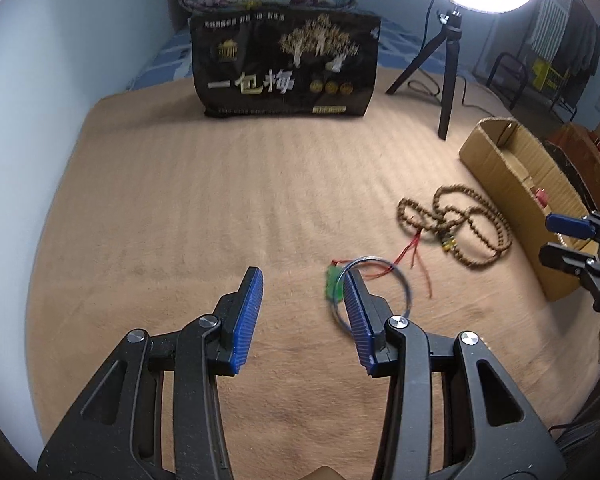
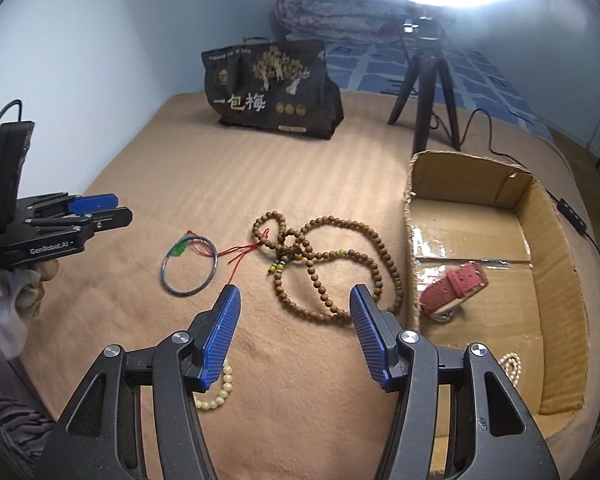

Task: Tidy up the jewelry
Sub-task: 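Move both tools back toward the blue bangle and prayer beads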

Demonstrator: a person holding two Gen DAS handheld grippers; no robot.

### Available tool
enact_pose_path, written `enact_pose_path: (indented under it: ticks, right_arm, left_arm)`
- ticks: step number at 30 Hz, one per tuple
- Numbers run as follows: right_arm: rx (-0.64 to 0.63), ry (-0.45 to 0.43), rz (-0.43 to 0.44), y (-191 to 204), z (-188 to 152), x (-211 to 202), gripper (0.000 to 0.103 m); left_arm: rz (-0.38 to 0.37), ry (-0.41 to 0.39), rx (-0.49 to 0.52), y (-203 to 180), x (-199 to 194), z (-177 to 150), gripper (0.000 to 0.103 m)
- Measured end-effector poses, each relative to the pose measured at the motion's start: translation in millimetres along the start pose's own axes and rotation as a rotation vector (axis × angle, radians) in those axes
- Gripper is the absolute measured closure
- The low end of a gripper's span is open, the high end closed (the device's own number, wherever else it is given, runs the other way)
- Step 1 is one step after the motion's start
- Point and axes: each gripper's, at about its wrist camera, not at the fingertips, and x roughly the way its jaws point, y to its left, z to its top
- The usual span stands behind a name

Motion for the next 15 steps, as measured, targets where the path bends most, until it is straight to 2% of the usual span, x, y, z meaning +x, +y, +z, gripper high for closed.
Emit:
enact_pose_path:
  ticks: [3, 5, 8, 10, 13, 15]
  right_arm:
    - [-0.006, 0.023, 0.002, 2.1, 1.2, 11.0, 0.047]
    - [-0.009, 0.037, 0.000, 3.2, 1.7, 18.9, 0.047]
    - [-0.023, 0.055, -0.005, 5.6, 2.8, 30.3, 0.047]
    - [-0.032, 0.063, -0.009, 6.6, 3.9, 35.8, 0.047]
    - [-0.035, 0.074, -0.009, 6.6, 5.0, 43.8, 0.047]
    - [-0.034, 0.079, -0.009, 5.8, 5.7, 48.5, 0.047]
  left_arm:
    - [-0.038, 0.035, -0.002, 0.6, 12.5, -5.1, 0.060]
    - [-0.076, 0.065, -0.007, -1.3, 20.8, -8.5, 0.066]
    - [-0.125, 0.119, -0.020, -7.2, 32.1, -15.4, 0.066]
    - [-0.136, 0.126, 0.001, -15.1, 33.6, -19.1, 0.066]
    - [-0.128, 0.129, 0.016, -24.3, 36.3, -22.7, 0.042]
    - [-0.139, 0.134, 0.004, -28.0, 38.7, -24.3, 0.038]
